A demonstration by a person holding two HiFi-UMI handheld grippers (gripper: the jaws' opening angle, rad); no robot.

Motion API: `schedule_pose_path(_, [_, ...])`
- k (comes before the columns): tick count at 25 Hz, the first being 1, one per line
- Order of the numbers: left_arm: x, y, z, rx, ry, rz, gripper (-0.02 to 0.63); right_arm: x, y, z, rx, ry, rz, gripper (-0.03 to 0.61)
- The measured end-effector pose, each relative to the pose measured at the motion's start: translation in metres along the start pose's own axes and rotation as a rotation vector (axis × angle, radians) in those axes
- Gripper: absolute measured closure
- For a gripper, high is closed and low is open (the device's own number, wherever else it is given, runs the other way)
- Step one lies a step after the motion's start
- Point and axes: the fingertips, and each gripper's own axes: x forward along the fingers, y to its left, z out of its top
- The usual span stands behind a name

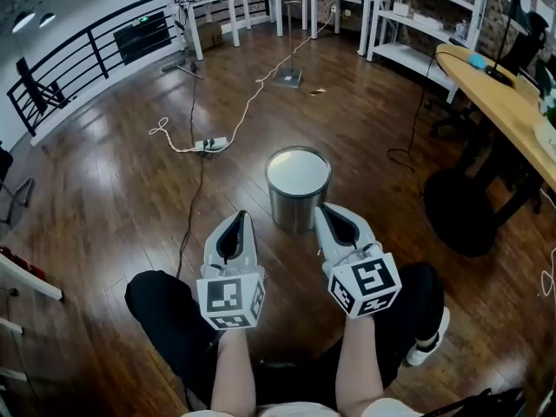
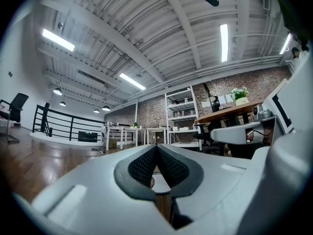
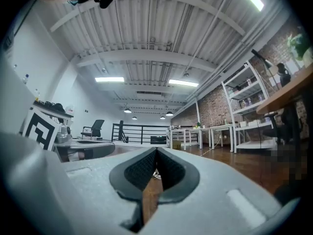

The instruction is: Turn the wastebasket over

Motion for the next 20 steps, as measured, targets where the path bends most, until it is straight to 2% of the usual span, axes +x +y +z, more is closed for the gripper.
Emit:
schedule_pose_path(7, [0.082, 0.045, 0.009, 0.027, -0.043, -0.001, 0.597, 0.088, -0.033, 0.014, -0.046, -0.026, -0.006, 0.588])
schedule_pose_path(11, [0.125, 0.065, 0.002, 0.027, -0.034, -0.014, 0.597, 0.127, -0.049, 0.010, -0.064, -0.010, -0.012, 0.588])
schedule_pose_path(16, [0.165, 0.076, -0.016, 0.010, -0.028, -0.047, 0.597, 0.166, -0.074, -0.008, -0.067, 0.042, -0.018, 0.588])
schedule_pose_path(20, [0.193, 0.083, -0.042, 0.032, 0.029, -0.075, 0.597, 0.192, -0.095, -0.042, -0.054, 0.147, -0.039, 0.588])
